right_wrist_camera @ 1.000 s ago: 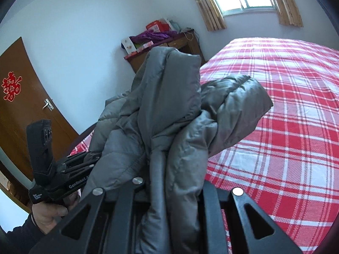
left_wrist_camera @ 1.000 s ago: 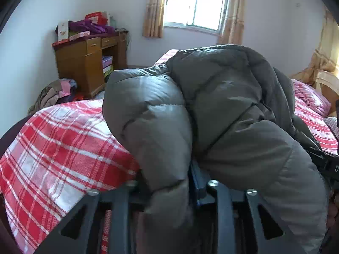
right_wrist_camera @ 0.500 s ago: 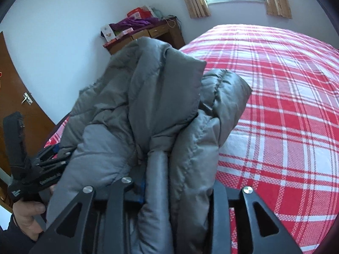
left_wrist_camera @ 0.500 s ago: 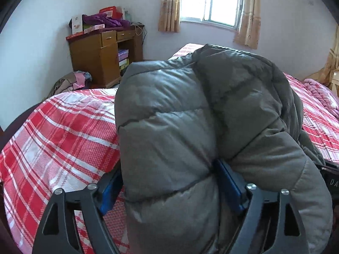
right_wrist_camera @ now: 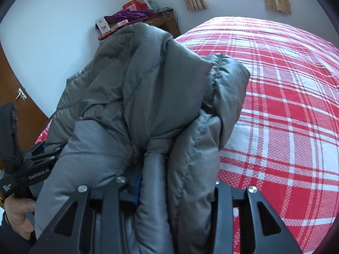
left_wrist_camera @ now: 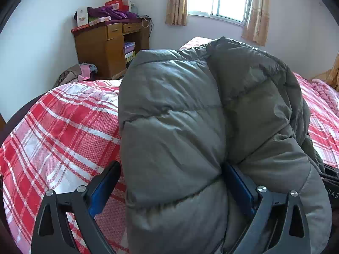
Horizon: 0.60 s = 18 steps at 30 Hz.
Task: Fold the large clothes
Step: 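Lower the folded jacket onto the bed with both tools and release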
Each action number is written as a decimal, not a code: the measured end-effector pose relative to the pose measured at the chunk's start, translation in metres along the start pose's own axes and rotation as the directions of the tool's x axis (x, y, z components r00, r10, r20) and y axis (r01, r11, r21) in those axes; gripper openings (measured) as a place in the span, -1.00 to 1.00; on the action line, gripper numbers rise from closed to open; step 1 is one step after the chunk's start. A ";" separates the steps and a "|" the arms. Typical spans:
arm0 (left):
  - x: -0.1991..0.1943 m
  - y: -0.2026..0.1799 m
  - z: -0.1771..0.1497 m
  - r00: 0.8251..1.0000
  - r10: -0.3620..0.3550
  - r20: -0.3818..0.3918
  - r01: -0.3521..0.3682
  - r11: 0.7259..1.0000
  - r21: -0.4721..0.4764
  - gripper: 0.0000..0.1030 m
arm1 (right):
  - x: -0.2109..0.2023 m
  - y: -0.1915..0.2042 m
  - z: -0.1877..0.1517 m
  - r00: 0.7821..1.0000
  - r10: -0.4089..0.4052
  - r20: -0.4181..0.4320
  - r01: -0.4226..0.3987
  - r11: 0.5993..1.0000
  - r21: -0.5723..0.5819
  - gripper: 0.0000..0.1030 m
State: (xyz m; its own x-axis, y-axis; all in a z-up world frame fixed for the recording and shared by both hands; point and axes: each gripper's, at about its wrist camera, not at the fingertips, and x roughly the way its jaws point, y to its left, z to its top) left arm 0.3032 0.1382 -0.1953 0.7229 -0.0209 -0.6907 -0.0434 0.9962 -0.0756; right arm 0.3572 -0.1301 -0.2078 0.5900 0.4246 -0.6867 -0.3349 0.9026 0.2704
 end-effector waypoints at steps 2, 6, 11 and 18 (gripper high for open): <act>-0.006 0.004 0.002 1.000 0.014 -0.006 -0.014 1.000 -0.014 0.89 | -0.001 0.001 0.002 1.000 -0.014 -0.003 0.014 1.000 0.001 -0.09; -0.051 0.004 0.004 0.997 0.062 0.045 -0.060 0.998 -0.032 0.89 | -0.024 0.013 0.004 0.998 -0.059 0.011 0.059 0.998 -0.031 0.00; -0.143 -0.003 0.006 0.980 0.056 0.191 -0.046 0.997 -0.056 0.89 | -0.090 0.036 -0.004 0.991 -0.087 0.106 0.092 0.995 -0.048 0.41; -0.223 -0.008 -0.001 0.949 0.043 0.312 -0.026 0.998 -0.059 0.89 | -0.187 0.083 -0.029 0.953 -0.068 0.296 0.107 0.988 -0.116 0.62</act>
State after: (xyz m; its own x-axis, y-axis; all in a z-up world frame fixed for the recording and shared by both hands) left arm 0.1411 0.1349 -0.0412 0.8994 0.0498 -0.4342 -0.1030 0.9897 -0.0997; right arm 0.1979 -0.1364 -0.0764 0.8022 0.3636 -0.4735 -0.3527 0.9286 0.1155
